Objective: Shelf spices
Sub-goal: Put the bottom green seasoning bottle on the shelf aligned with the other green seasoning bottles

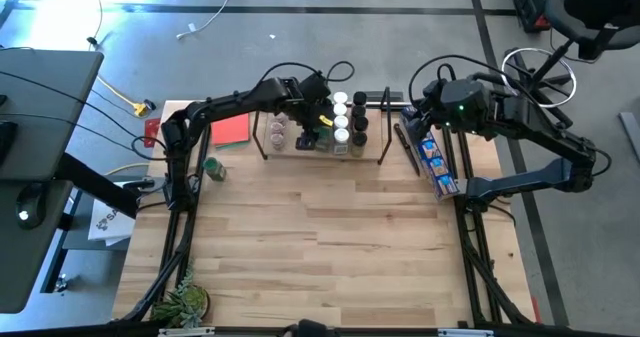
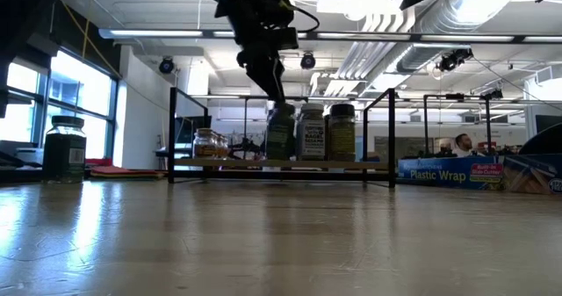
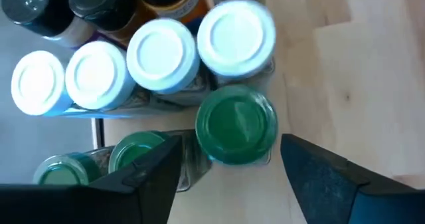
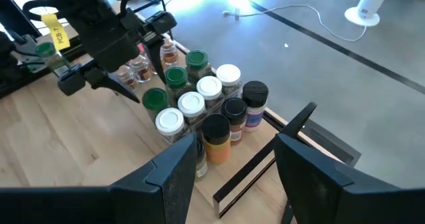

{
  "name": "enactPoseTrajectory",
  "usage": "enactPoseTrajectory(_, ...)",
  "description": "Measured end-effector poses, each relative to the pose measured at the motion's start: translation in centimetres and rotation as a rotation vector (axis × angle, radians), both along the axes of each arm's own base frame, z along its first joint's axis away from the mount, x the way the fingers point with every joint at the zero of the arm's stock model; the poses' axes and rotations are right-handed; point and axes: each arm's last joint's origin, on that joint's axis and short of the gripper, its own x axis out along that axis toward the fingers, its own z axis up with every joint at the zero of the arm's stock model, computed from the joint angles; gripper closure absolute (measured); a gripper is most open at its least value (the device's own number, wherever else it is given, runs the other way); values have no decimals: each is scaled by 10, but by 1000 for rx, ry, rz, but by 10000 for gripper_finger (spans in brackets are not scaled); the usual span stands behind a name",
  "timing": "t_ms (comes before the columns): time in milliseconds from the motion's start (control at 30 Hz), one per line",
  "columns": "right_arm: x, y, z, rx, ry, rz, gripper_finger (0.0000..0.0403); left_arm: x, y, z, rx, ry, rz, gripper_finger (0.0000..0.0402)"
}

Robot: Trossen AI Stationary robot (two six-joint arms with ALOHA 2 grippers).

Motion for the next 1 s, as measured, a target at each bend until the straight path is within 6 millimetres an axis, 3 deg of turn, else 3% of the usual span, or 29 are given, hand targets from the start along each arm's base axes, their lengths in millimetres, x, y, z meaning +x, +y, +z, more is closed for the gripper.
enactPoseTrajectory(233, 0, 0, 0, -11, 3, -16, 206, -1, 2, 0, 17, 11, 12, 145)
enactPoseTrajectory(500, 0, 0, 0, -11, 3, -15, 206, -1, -11, 8, 46, 9, -8, 154)
enactPoseTrajectory(1000, 0, 0, -1, -7, 14, 2, 206, -2, -14, -10, 51, 61, -57, 270)
